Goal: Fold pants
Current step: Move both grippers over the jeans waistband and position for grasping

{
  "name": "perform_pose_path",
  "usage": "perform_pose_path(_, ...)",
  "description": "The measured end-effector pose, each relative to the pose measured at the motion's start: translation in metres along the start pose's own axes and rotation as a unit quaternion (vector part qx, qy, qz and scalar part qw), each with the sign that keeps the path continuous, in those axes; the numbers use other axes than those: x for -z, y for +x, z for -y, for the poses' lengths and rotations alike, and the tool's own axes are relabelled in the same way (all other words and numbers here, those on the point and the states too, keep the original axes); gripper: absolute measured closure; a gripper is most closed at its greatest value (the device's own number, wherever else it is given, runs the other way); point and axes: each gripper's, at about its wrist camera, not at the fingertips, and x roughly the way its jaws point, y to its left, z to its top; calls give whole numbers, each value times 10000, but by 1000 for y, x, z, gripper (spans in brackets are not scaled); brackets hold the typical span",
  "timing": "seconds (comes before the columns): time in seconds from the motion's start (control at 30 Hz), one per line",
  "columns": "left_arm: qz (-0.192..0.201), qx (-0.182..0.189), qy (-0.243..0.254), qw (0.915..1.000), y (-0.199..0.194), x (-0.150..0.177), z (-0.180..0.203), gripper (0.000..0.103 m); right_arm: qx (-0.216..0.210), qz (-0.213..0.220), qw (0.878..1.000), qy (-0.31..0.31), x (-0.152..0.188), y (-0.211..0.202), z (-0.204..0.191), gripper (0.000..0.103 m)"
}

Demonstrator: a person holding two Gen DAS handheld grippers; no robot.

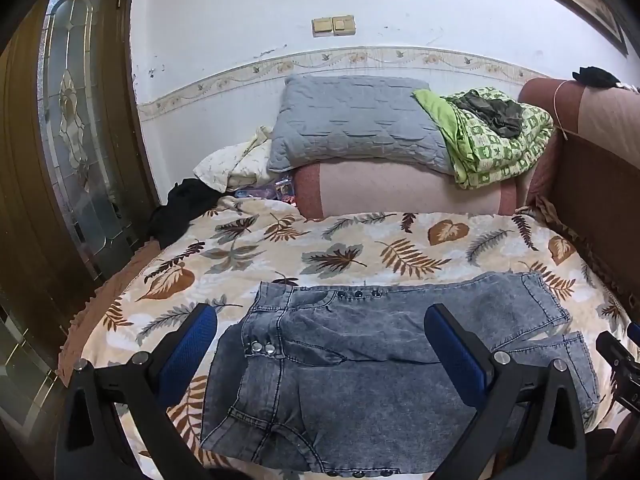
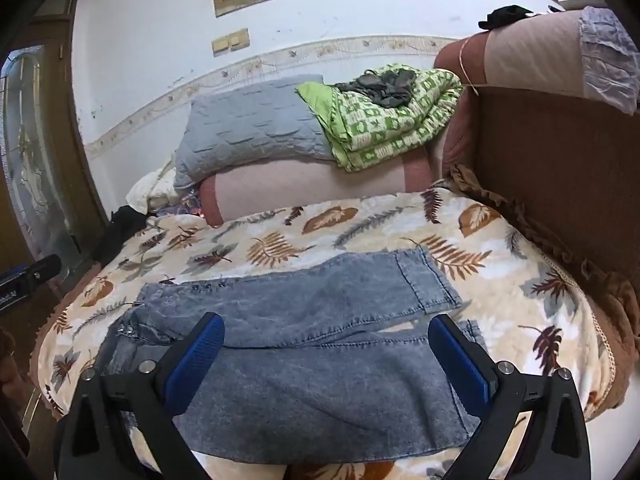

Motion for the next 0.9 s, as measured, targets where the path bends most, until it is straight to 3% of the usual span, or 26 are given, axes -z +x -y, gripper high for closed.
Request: perform_pose_path(0.9, -45, 73, -52, 9999, 1, 1, -9, 0, 313, -195, 9992, 127, -2, 1, 14, 0)
